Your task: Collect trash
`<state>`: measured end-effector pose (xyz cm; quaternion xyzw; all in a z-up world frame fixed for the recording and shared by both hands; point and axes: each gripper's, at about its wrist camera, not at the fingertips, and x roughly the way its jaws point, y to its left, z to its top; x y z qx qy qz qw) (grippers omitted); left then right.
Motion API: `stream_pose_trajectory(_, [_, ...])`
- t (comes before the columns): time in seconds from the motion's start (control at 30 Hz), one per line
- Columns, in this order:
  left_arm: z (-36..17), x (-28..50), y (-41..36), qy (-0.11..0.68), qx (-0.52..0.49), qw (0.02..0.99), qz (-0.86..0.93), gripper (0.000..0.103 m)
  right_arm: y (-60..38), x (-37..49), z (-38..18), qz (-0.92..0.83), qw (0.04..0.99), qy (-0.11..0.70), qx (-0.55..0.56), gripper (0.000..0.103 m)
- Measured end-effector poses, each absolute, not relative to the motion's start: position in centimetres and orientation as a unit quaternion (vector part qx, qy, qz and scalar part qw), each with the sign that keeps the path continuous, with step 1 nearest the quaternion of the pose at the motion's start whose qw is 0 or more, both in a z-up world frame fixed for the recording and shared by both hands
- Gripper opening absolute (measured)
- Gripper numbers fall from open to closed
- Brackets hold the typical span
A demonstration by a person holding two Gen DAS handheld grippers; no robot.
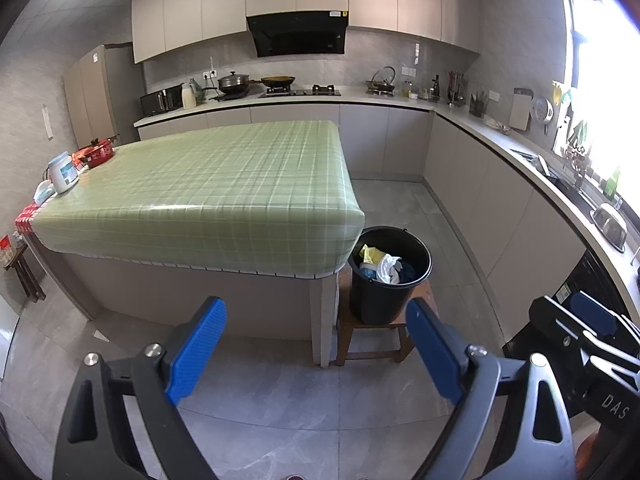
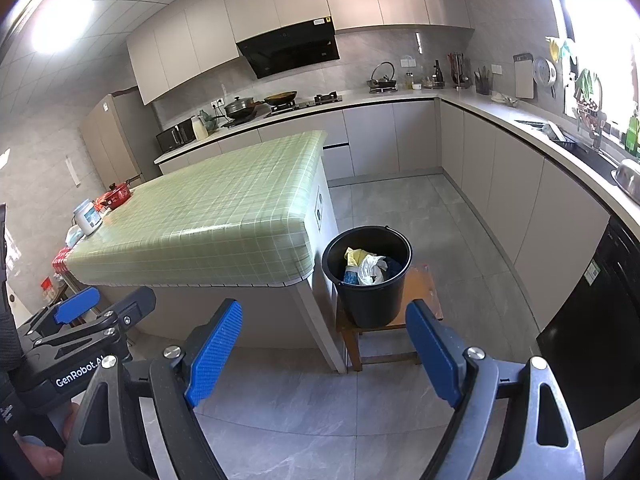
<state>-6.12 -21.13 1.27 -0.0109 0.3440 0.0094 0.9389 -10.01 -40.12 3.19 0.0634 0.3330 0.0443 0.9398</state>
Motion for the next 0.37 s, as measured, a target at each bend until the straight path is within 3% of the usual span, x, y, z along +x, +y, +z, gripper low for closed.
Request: stream_pose_trajectory(0.37, [1.90, -6.19, -21.53, 0.321, -0.016, 0.947, -0.017, 0.093, -40.18, -9.59, 2.85, 0.036, 0.938, 0.340, 0.062, 0.086])
